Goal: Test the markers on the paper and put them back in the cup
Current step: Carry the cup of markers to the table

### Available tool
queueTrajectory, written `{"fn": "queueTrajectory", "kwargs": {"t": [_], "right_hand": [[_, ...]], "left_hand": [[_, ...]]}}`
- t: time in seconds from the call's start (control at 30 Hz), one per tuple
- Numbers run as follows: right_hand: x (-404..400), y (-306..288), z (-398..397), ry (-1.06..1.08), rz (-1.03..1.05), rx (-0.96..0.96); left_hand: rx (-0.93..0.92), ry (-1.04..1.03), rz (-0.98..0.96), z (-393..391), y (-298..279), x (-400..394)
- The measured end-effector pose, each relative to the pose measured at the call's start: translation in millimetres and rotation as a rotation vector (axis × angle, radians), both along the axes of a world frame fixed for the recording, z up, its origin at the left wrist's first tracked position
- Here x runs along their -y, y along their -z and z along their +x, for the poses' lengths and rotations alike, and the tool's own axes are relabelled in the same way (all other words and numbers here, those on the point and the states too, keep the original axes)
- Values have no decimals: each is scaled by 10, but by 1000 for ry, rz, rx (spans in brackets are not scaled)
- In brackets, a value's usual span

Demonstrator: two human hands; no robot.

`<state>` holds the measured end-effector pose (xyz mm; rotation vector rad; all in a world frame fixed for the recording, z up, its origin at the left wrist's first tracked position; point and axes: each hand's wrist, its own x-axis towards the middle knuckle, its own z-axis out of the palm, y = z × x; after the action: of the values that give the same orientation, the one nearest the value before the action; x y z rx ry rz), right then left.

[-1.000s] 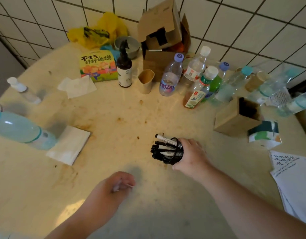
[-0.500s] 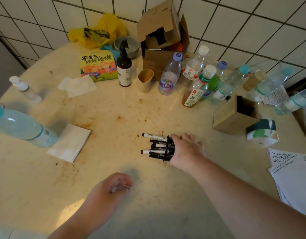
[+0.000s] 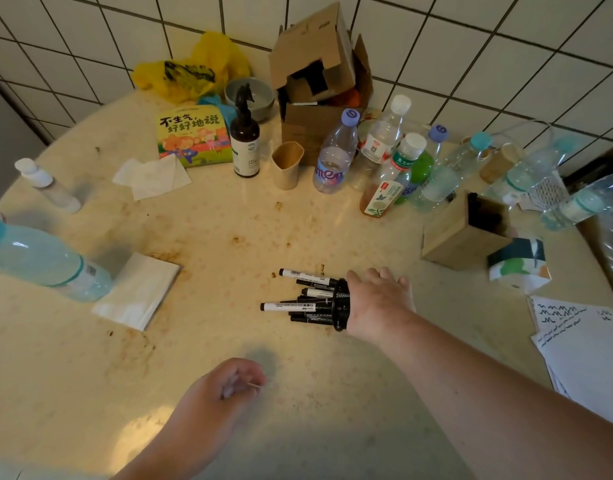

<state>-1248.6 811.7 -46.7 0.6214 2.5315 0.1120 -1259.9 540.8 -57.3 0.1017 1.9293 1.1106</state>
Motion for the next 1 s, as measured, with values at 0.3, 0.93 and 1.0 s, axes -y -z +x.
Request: {"fn": "queueTrajectory", "kwargs": {"t": [0.3,0.93,1.0], "right_hand": [[-169,-7,124,25,32,10],[-626,84,880,152,-53,-163],[-670,100,962,214,-100,-199]], "left_hand": [[-12,12,24,9,30,-32],[-13,53,-12,-22,155,-198],[-12,70,-10,-17,157,-212]]}}
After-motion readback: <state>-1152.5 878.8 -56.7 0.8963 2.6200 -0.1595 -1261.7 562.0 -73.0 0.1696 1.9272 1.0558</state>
